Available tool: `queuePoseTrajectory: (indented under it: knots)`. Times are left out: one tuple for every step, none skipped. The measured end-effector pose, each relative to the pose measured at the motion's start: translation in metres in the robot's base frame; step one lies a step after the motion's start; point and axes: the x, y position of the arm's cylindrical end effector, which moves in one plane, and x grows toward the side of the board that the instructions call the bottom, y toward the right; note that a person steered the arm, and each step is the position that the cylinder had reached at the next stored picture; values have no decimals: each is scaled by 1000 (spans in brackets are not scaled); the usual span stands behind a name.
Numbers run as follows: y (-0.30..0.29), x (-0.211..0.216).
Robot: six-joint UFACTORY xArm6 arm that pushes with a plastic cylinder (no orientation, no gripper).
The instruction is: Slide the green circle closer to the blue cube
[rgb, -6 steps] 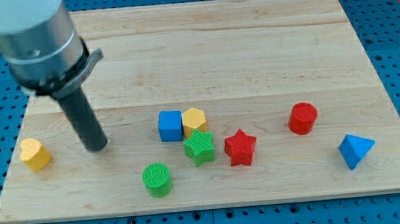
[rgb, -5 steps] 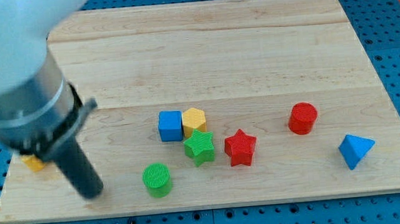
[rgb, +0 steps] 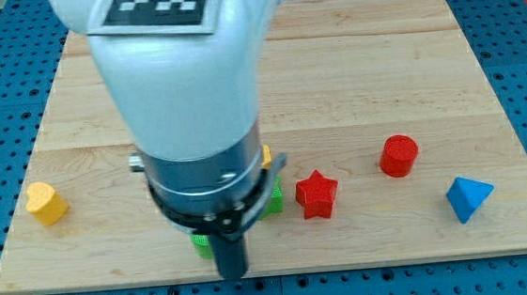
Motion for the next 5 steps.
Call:
queuePoseTrajectory:
  knots:
    - [-12,-39]
    - [-5,-71]
    - [-36,-29]
    - [-91,-41]
    - [-79,-72]
